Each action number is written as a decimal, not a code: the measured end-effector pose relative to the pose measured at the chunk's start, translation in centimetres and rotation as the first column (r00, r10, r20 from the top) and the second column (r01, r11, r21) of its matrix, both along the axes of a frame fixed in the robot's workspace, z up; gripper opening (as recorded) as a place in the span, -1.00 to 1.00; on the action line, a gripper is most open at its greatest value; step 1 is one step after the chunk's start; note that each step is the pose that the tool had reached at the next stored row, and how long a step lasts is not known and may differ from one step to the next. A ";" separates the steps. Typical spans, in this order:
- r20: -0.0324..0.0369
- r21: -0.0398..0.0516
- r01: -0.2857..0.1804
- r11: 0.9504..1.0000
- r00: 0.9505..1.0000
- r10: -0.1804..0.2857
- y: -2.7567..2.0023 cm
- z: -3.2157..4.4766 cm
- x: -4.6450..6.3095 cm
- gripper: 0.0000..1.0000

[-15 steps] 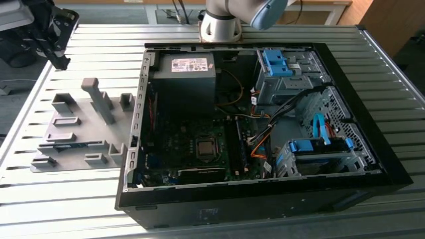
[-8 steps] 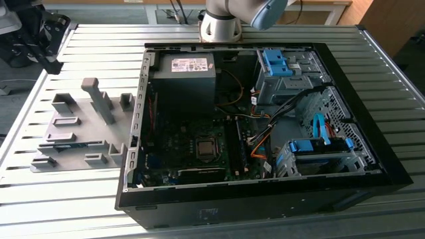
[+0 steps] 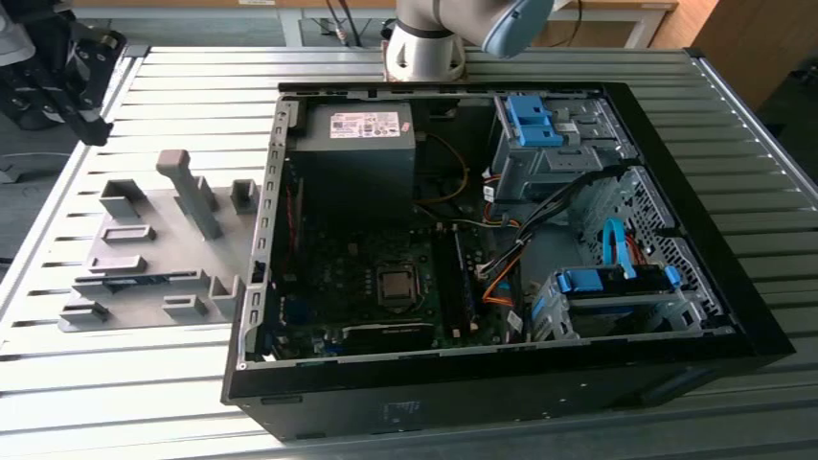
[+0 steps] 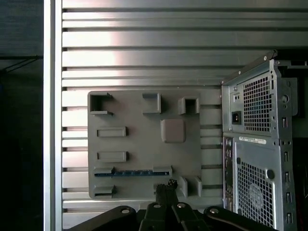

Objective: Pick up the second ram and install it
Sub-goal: 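Reach for the second ram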

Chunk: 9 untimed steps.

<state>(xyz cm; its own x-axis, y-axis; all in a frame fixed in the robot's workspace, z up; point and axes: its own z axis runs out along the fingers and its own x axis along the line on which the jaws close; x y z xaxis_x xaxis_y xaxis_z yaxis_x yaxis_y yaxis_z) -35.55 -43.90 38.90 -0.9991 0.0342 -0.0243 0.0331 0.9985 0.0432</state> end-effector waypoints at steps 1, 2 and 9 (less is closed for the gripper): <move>0.000 0.000 0.000 1.000 1.000 0.000 -0.01 -0.01 -0.2 -0.80; 0.000 0.000 0.000 1.000 1.000 0.000 -0.04 -0.02 -0.4 -0.80; 0.000 0.000 0.000 1.000 1.000 0.000 -1.14 -0.14 -2.1 -0.80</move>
